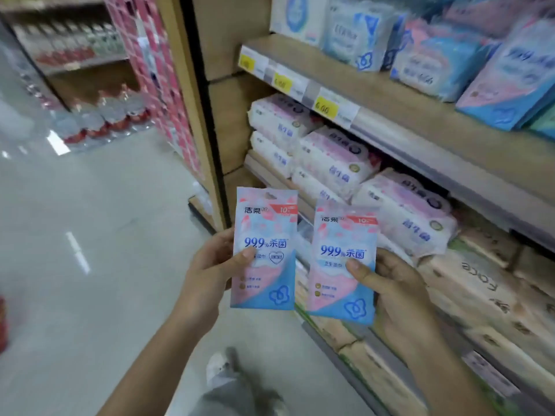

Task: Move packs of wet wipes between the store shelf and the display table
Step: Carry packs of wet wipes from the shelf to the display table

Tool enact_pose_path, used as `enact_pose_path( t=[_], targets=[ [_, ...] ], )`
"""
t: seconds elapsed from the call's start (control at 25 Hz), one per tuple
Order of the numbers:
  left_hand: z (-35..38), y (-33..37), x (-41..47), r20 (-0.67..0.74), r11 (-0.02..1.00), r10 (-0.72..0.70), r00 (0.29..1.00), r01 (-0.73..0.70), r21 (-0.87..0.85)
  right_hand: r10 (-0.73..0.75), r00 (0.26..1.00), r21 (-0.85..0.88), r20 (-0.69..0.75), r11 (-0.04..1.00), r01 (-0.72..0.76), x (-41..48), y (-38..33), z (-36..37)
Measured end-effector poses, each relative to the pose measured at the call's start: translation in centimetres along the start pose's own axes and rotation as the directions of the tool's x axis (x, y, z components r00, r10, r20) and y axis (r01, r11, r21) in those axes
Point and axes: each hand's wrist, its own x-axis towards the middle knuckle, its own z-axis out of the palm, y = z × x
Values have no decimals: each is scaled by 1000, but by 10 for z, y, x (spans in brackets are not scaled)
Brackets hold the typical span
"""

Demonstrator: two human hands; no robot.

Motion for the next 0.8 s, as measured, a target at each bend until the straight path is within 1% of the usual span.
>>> enact_pose_path(
  t=[0.08,0.16,0.28,0.36,0.4,0.44,0.6,0.72,0.8],
  targets=[
    [-45,-11,-21,-161,999,-32,986,28,-27,84,991,-22,108,996,-83,10,21,34],
    [-89,-21,-46,-321,996,-64,945,38,-86,148,964,-58,220,989,-138,16,36,80],
    [-154,-30,-89,-527,986,-87,845,-1,-164,213,882,-206,421,969,-136,25,61,165],
    [-196,-38,-116,-645,975,-112,756,-41,-217,257,807,-262,532,956,-132,25,76,224],
    [-221,-43,-132,-706,969,-126,697,-67,-239,286,762,-302,581,945,-124,22,88,258],
    [-243,-46,-146,-751,962,-147,643,-84,-260,315,728,-340,609,933,-119,18,99,288],
    [-339,-46,-184,-862,941,-181,473,-172,-291,412,587,-460,697,885,-75,-4,145,407],
    [-420,-29,-204,-898,933,-185,400,-215,-288,478,504,-521,719,851,-65,-28,179,489],
    [-476,-16,-213,-921,932,-173,349,-244,-268,507,480,-545,716,835,-69,-37,197,538]
  ],
)
